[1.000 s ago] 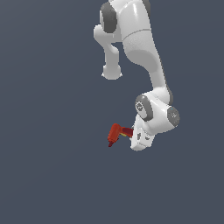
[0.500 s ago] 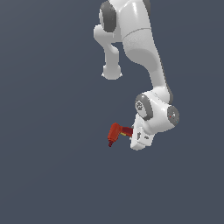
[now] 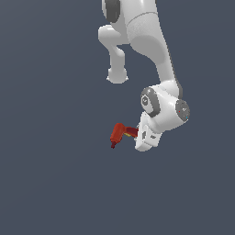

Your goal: Pick up the object and move it to a goal position.

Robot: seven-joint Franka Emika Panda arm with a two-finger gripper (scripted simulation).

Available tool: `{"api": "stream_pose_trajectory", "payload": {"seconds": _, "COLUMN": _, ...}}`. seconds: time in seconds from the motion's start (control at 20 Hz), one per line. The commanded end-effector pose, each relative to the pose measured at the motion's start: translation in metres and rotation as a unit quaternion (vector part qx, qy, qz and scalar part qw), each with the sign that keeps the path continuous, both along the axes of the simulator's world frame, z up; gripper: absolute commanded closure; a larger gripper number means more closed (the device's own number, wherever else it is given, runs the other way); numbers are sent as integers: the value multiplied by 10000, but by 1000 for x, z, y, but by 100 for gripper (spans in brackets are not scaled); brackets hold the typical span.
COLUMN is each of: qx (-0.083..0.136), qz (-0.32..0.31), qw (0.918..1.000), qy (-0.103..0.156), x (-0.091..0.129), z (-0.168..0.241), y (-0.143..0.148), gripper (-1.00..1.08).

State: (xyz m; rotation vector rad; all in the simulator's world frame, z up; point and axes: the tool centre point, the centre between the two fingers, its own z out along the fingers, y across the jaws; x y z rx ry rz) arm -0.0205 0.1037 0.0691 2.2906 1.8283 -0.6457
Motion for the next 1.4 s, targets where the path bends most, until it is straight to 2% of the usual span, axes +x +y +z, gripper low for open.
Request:
{"api": "stream_pose_trajectory", "payload": {"seconds": 0.0, "qx": -1, "qz": -1, "qw": 10000, "qy": -24, "x": -4, "z": 20, "y": -5, "gripper": 108}}
{"api": "stream_pose_trajectory", "payload": {"seconds": 1.35, "qx": 12, "qz": -1, "qw": 10000, "qy": -18, "x": -76, "z": 311, "y": -78, "gripper": 108}}
